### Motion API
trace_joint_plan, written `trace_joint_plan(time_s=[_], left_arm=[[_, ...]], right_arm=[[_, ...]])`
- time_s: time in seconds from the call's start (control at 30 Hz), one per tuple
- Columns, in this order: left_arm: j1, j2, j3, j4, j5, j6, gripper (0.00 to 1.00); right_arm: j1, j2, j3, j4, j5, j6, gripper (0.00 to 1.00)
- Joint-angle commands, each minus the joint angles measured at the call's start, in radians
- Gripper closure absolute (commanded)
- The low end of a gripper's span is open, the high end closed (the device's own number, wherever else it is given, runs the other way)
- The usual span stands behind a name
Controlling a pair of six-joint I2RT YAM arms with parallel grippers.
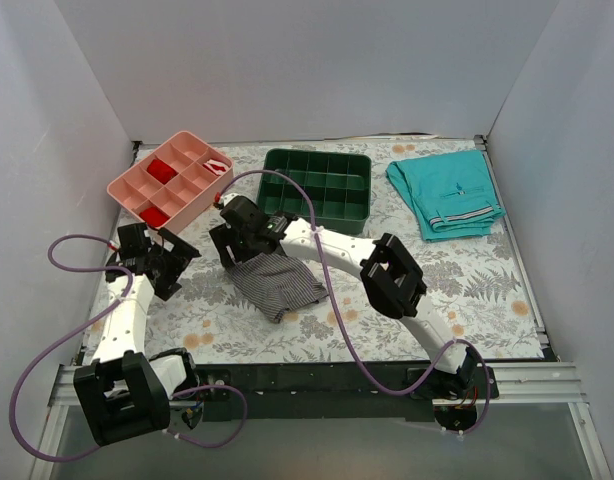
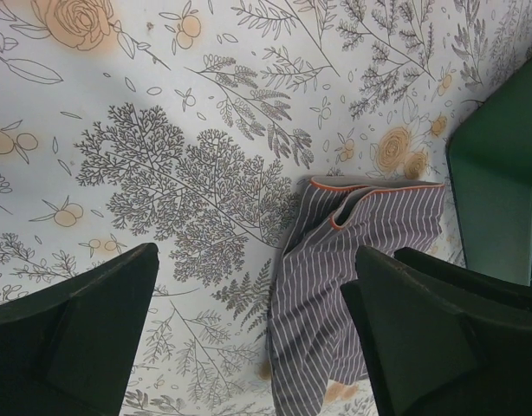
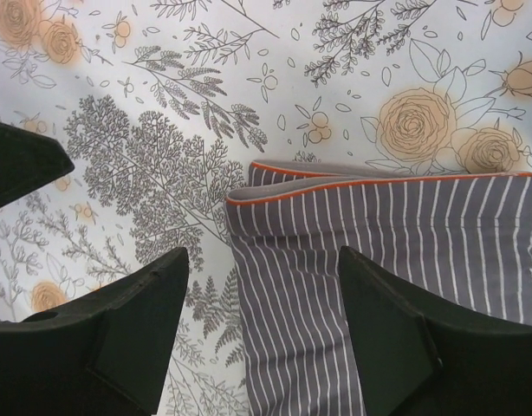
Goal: Roll the underwear
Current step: Flatten out the underwear at the center of the board.
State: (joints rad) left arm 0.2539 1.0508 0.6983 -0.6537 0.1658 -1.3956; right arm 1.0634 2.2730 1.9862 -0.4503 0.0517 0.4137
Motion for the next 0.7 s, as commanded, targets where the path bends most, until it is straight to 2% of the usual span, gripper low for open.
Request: trace_joint_plan(time_s=[0.0, 0.17, 0.23, 0.3, 0.6, 0.67], left_arm=[[0.013, -0.028, -0.008, 0.003, -0.035, -0.016, 0.02], [0.015, -0.047, -0.006, -0.001, -0.054, -0.022, 0.02], [0.016, -0.064, -0.010, 0.000, -0.055, -0.022, 0.02], [0.016, -0.066, -0.006, 0.000, -0.055, -0.020, 0.02], [0.016, -0.048, -0.008, 0.005, -0.040, -0.017, 0.02], [0.016, -0.045, -0.006, 0.003, -0.040, -0.016, 0.02]], right_arm=[[0.027, 0.040, 0.077, -0.017, 0.085, 0.027, 0.23], [0.050, 0.062, 0.076, -0.005, 0.131, 0.033, 0.25], [0.056, 0.068, 0.083, -0.002, 0.146, 0.031, 0.31], [0.058, 0.074, 0.086, 0.005, 0.168, 0.028, 0.32], [0.061, 0.157, 0.194, -0.036, 0.195, 0.017, 0.34], [0.061, 0.161, 0.197, -0.036, 0.223, 0.014, 0.38]])
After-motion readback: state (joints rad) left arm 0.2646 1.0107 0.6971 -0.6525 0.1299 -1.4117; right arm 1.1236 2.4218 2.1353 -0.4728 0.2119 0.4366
